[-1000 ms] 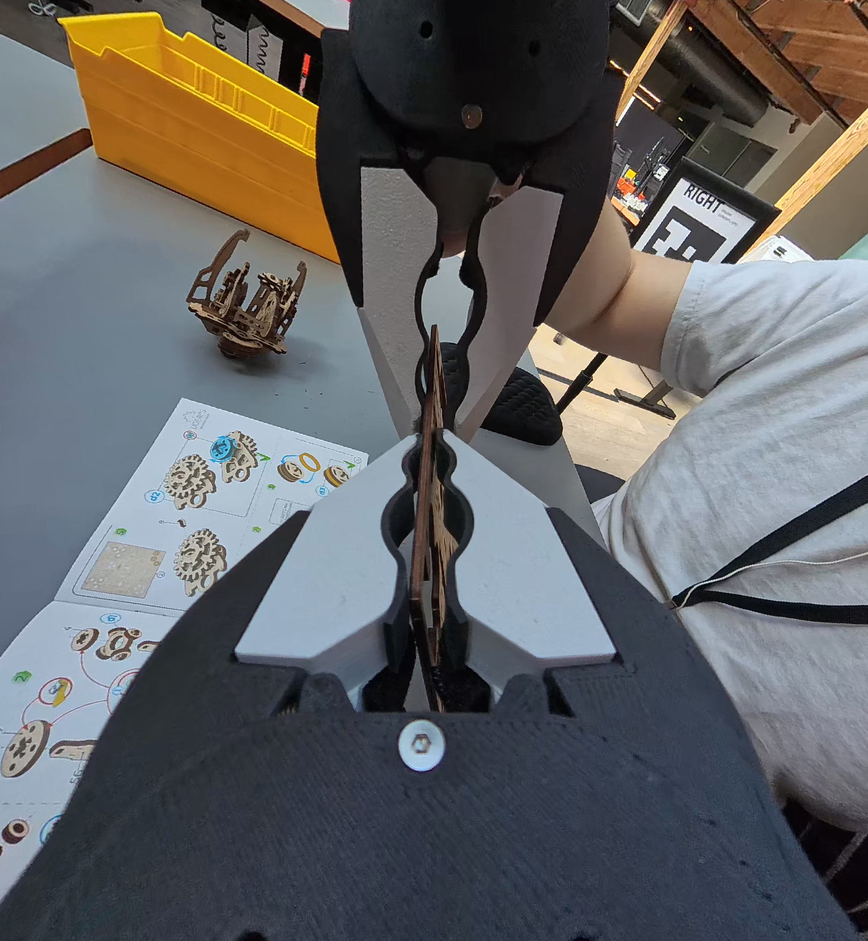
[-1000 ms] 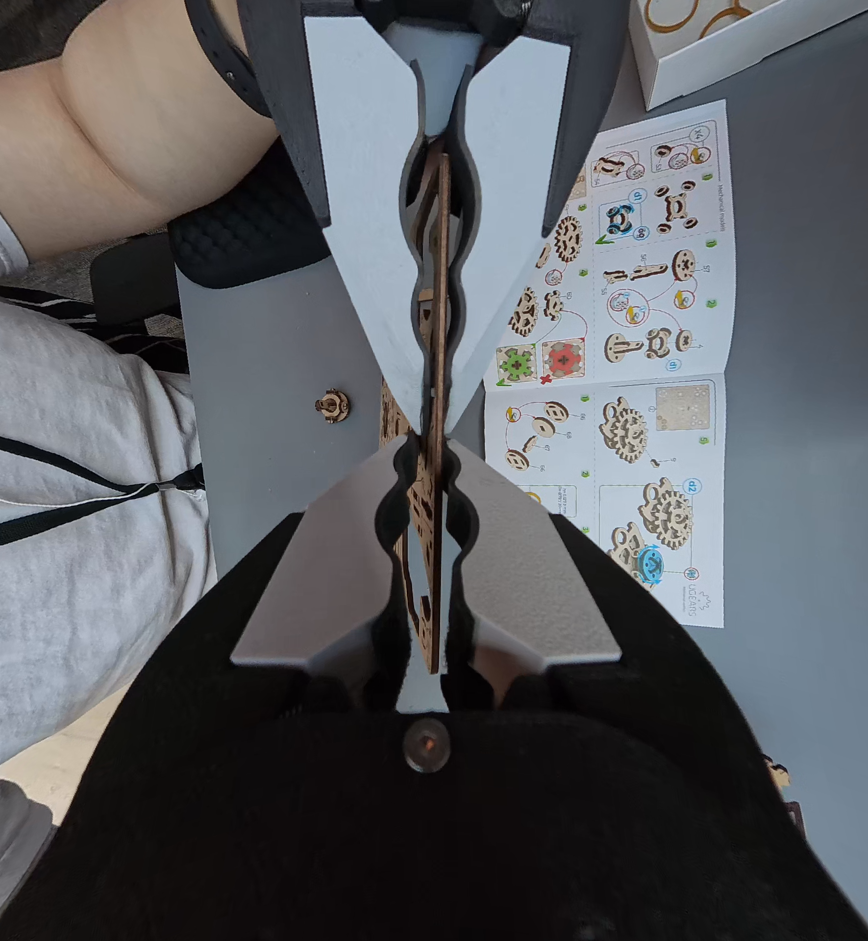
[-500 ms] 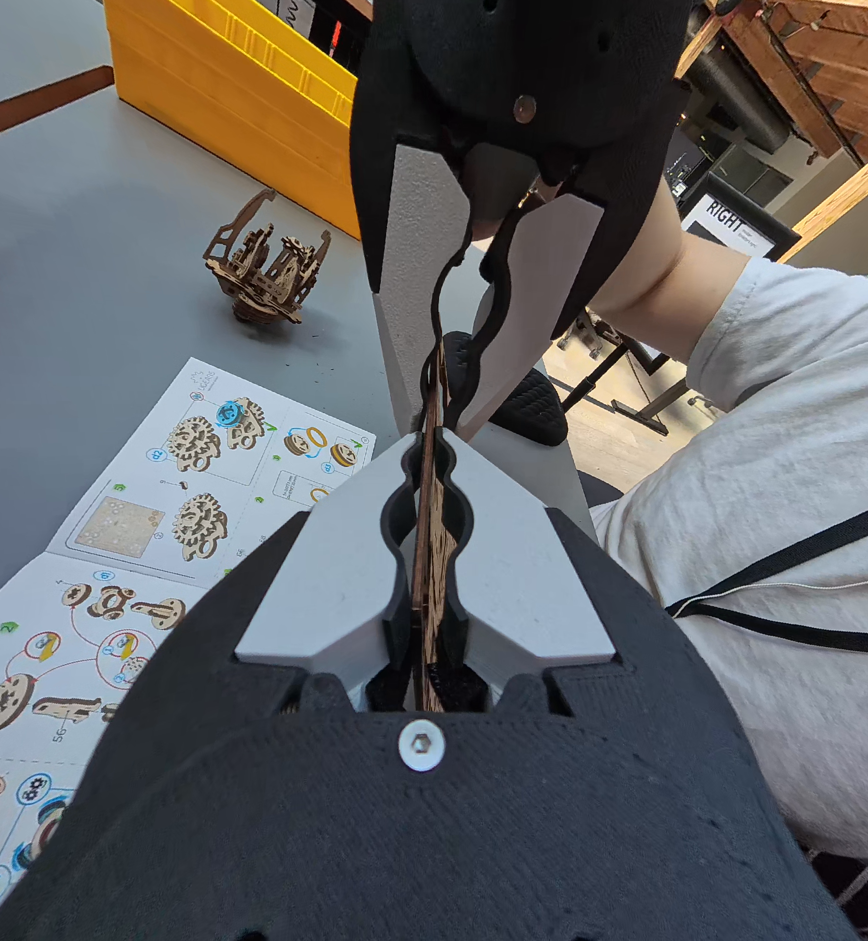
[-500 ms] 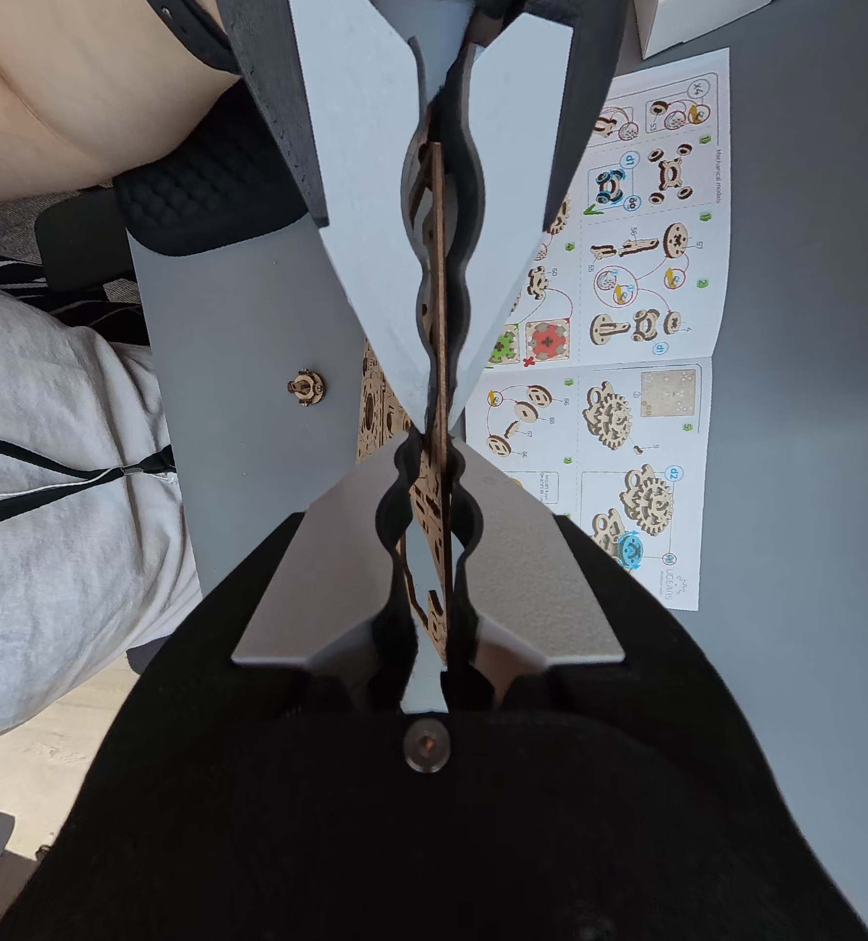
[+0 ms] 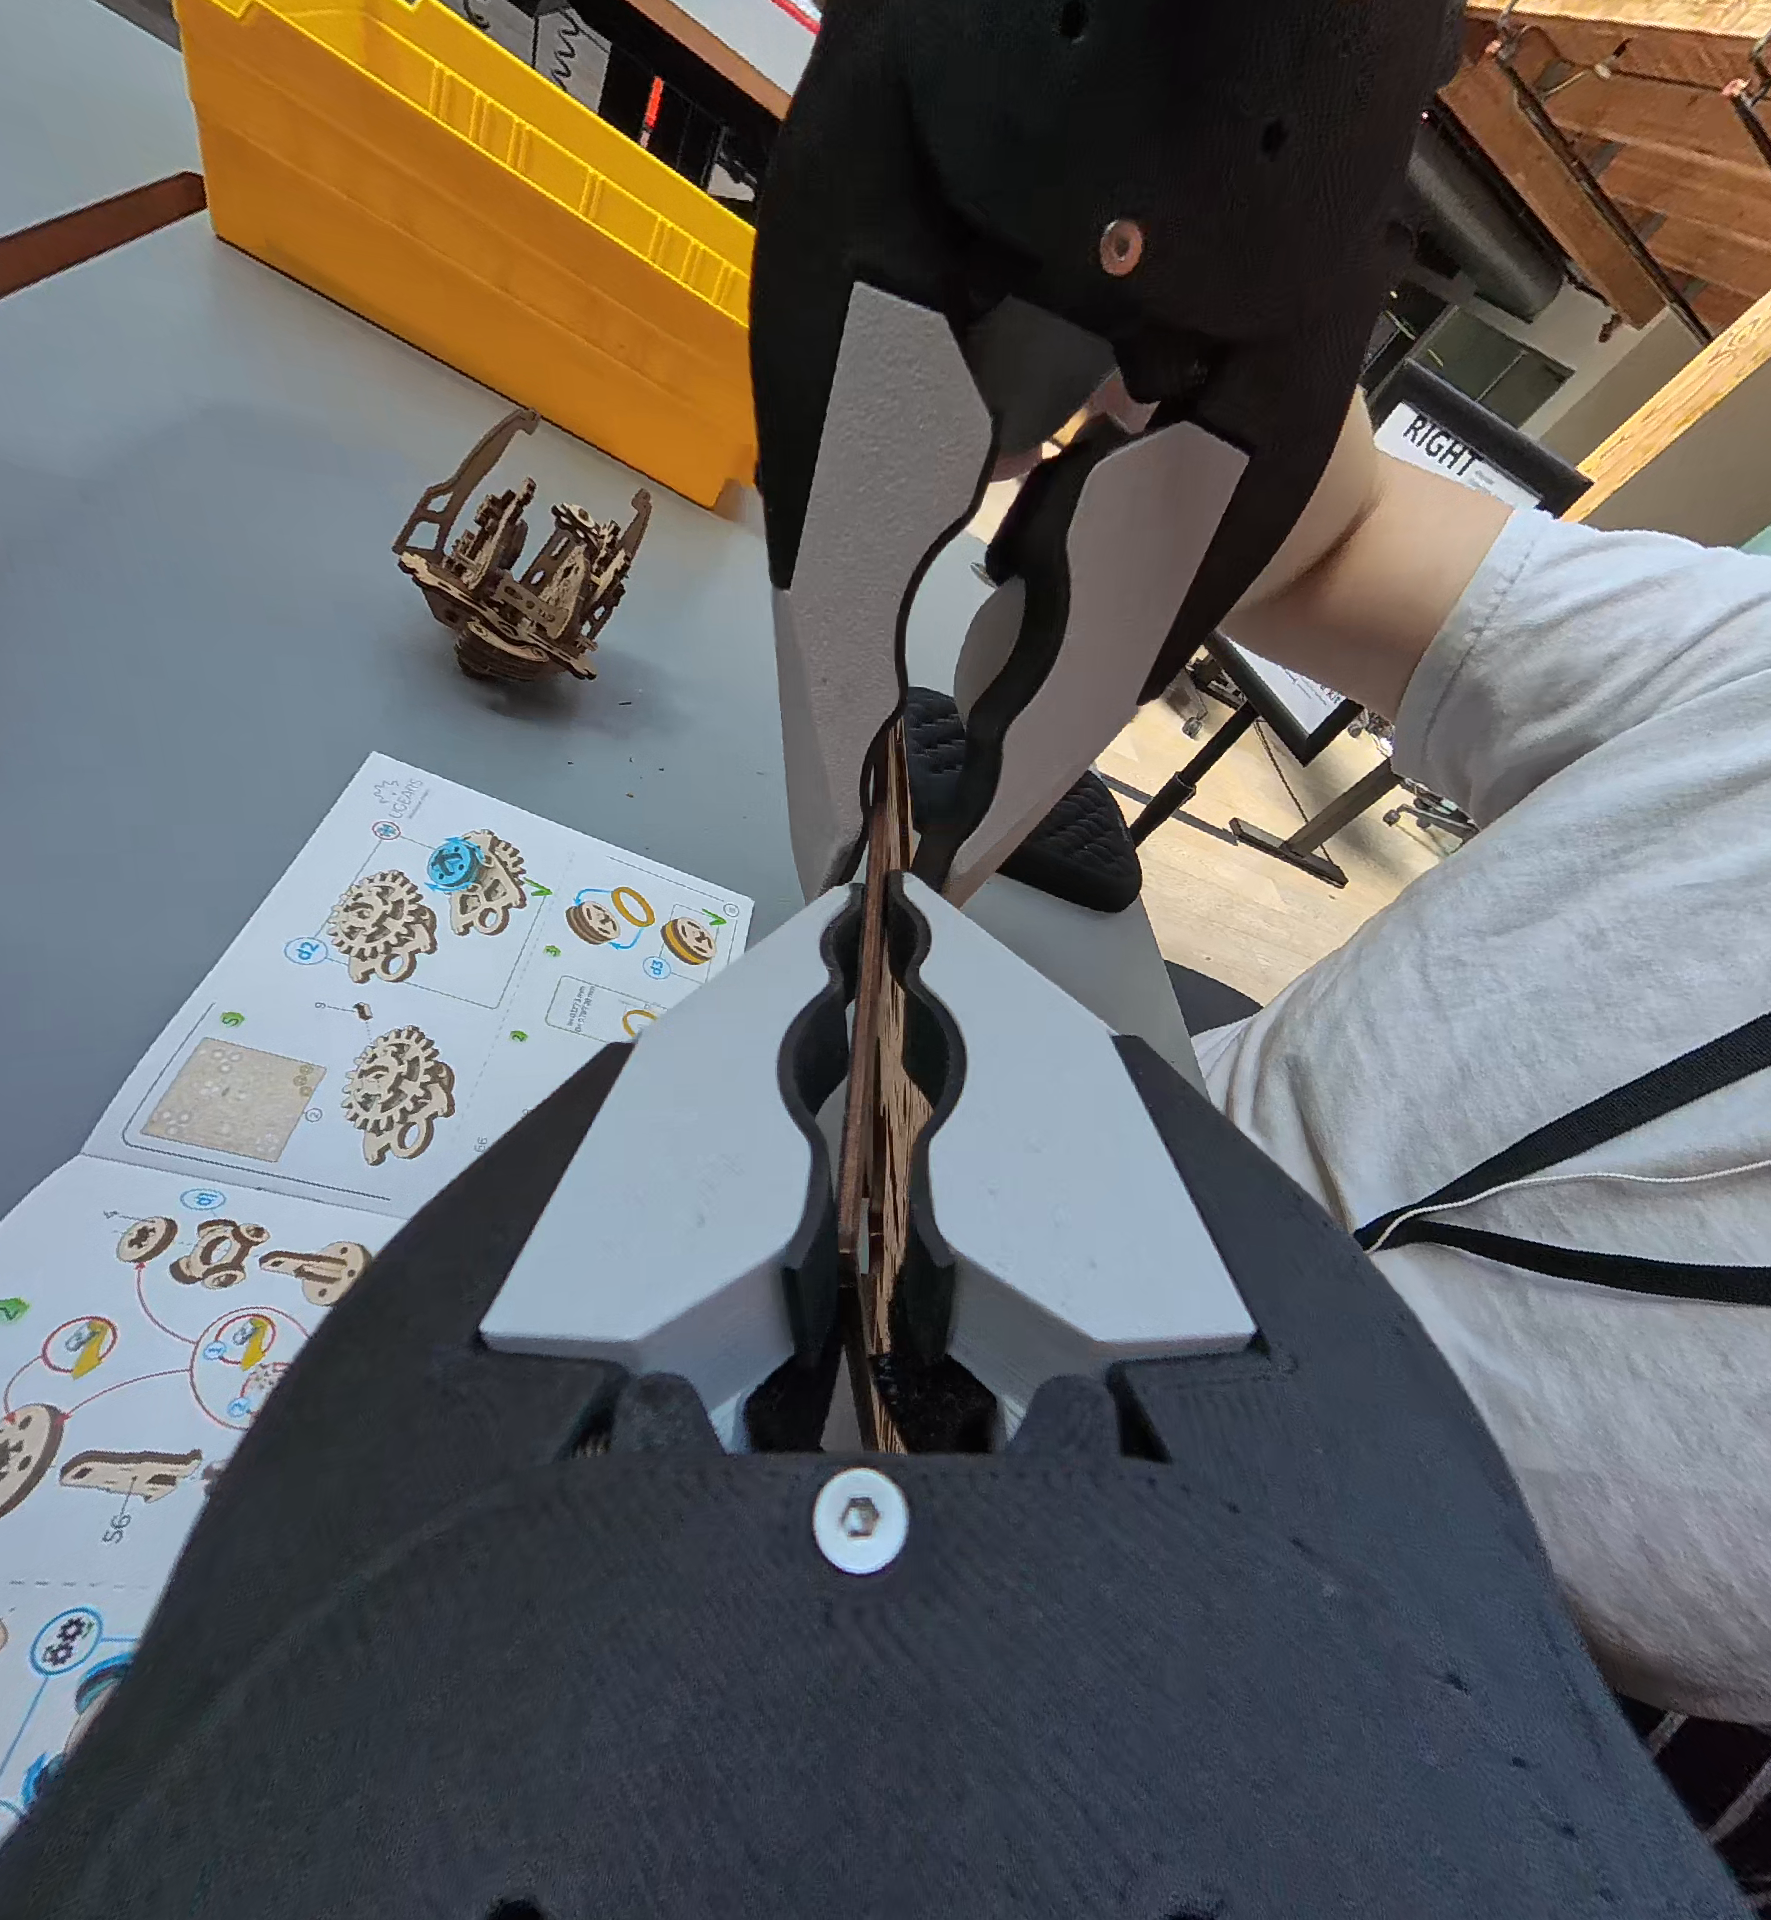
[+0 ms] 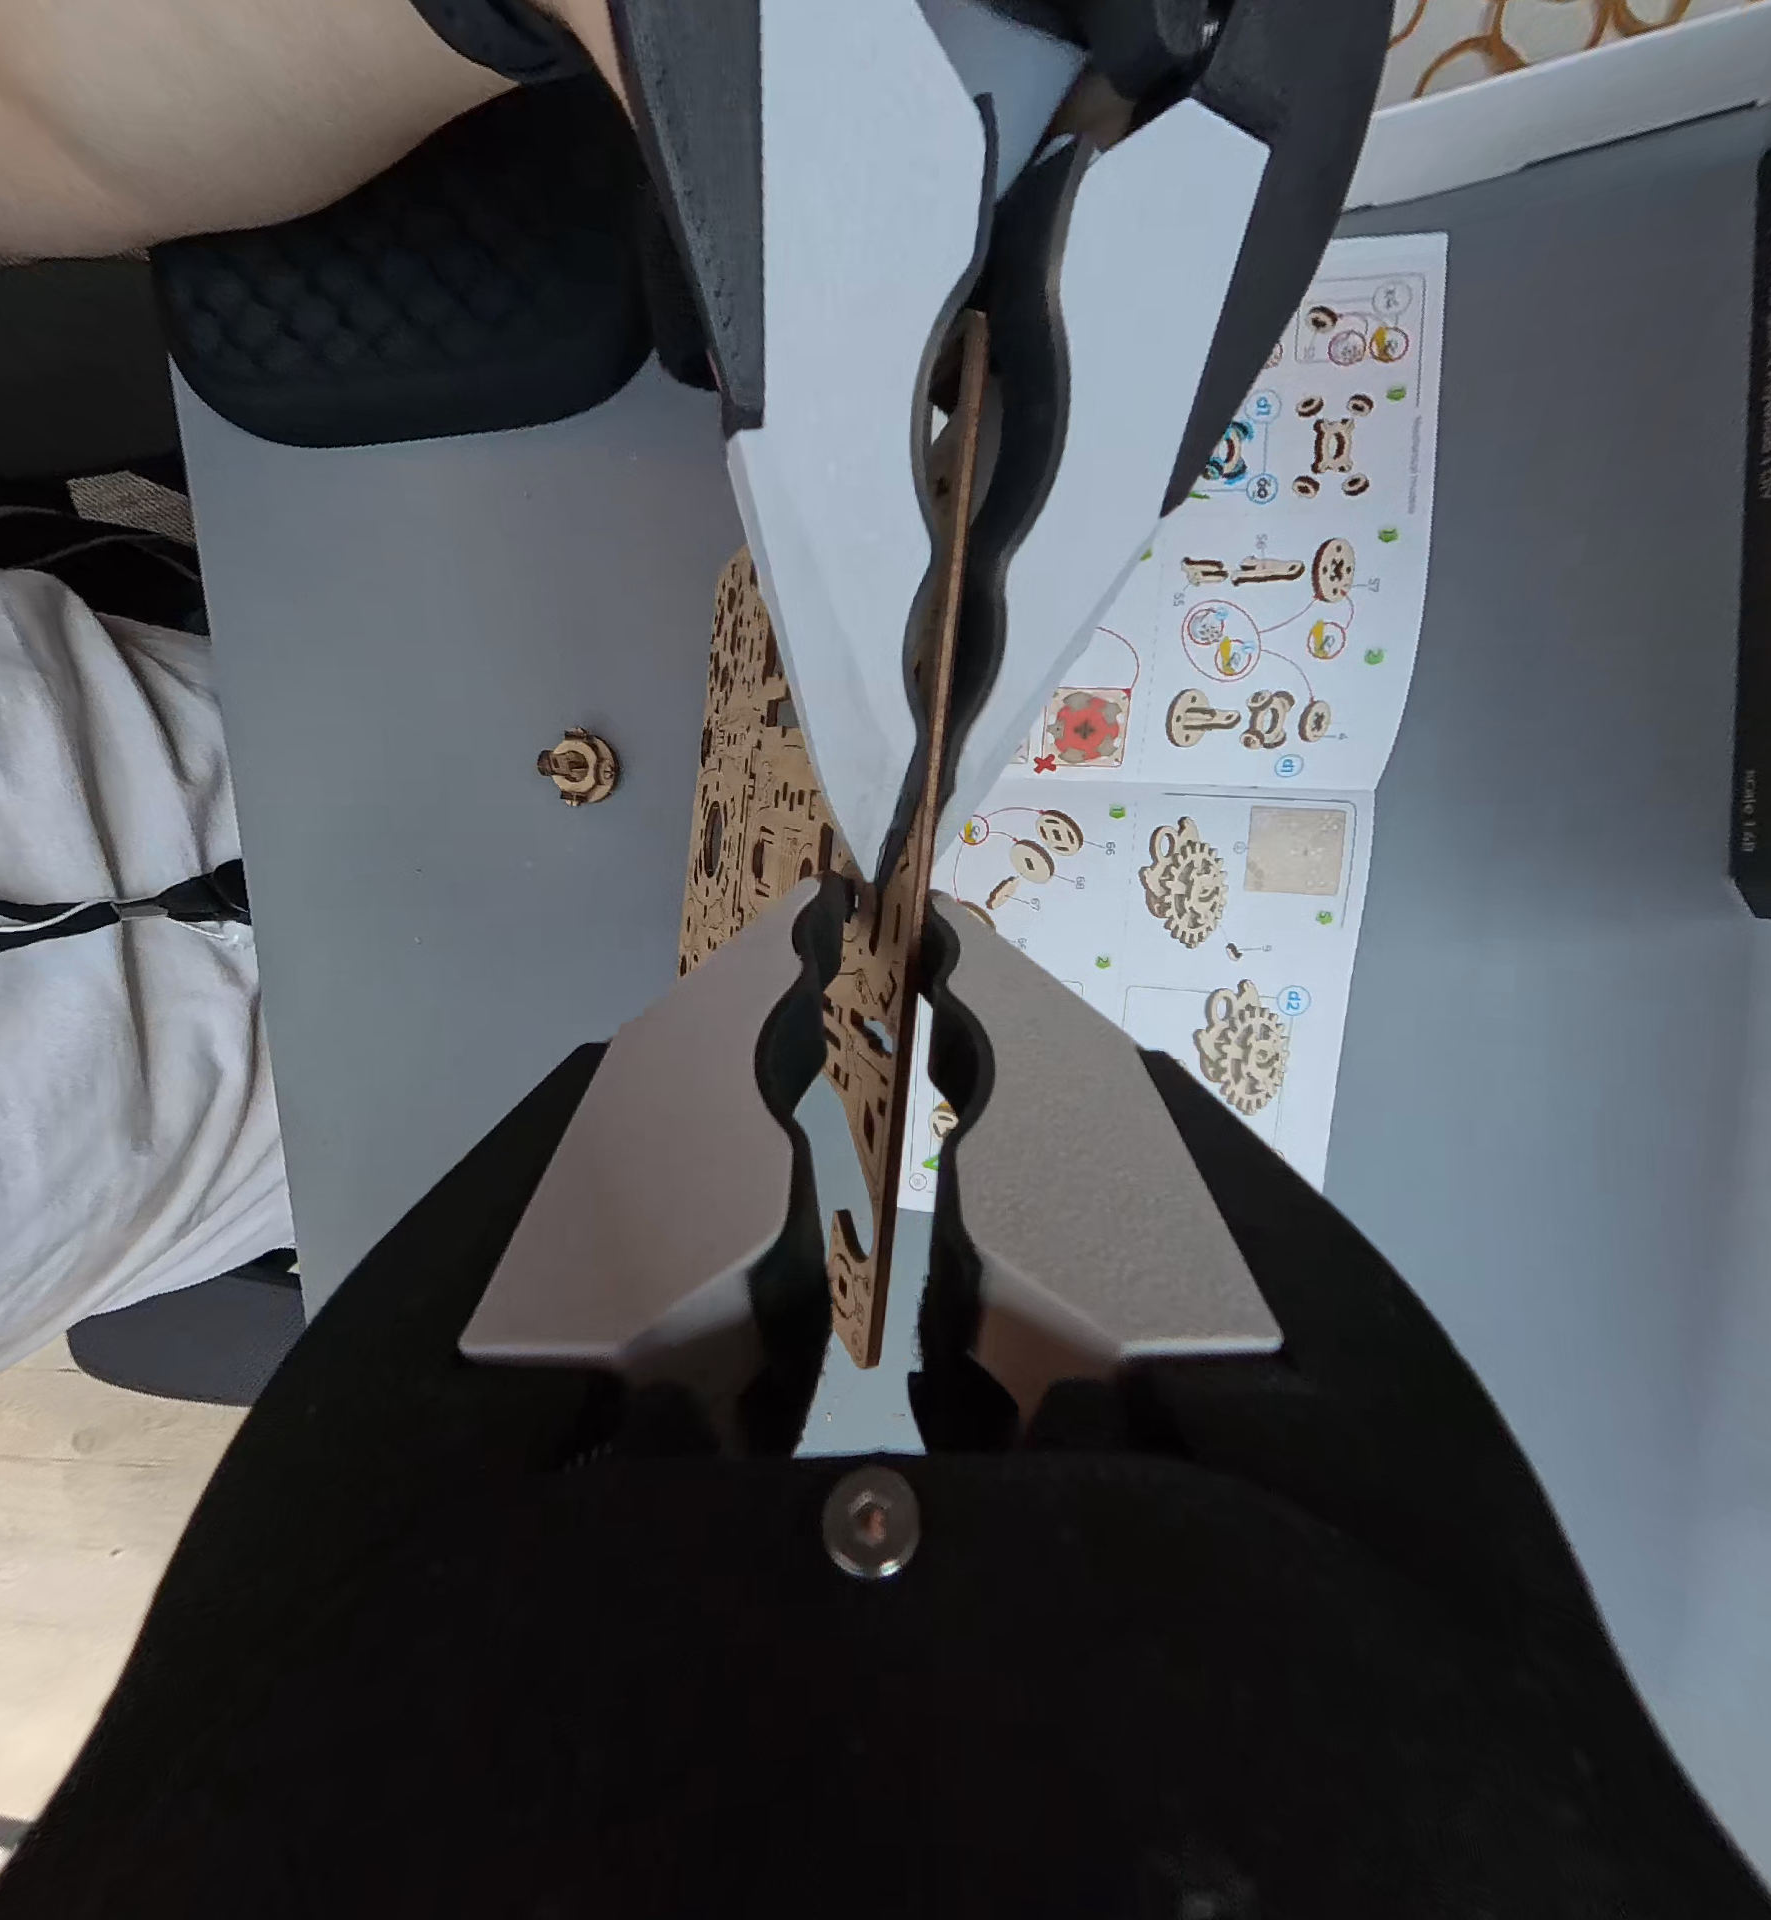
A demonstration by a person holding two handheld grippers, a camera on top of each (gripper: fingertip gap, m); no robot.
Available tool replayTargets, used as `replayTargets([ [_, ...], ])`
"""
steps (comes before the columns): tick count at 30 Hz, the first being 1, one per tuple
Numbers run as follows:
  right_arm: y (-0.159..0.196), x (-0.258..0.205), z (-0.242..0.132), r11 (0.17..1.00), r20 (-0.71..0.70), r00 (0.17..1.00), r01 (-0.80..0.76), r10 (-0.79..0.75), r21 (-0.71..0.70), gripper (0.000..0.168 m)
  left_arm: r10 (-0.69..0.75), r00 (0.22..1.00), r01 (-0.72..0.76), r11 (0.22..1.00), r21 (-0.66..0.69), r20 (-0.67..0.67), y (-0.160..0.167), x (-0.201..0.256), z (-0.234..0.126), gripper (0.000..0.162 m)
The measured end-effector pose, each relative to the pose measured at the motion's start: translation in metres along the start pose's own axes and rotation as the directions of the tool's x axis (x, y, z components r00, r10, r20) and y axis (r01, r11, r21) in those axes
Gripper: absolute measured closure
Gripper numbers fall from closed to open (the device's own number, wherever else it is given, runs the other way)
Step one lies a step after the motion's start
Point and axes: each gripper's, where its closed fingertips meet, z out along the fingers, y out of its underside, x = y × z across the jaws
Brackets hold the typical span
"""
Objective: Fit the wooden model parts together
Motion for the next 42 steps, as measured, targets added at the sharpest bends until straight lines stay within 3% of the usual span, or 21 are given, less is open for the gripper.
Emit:
replayTargets([
  [5, 0.001, -0.002, -0.004, 0.995, 0.047, 0.996, -0.083, 0.081, 0.059, 0.16, 0.015, 1.0, -0.015, 1.0, 0.004, 0.002, -0.002, 0.001, 0.003, 0.162],
  [25, 0.009, -0.003, 0.0, 0.995, 0.046, 0.996, -0.084, 0.082, 0.045, 0.159, 0.035, 0.999, -0.036, 0.992, -0.119, -0.012, 0.023, 0.002, 0.015, 0.161],
  [42, 0.012, -0.003, 0.0, 0.998, 0.011, 0.998, -0.061, 0.061, 0.015, 0.157, 0.019, 1.0, -0.021, 0.991, -0.13, -0.016, 0.025, 0.003, 0.013, 0.162],
])
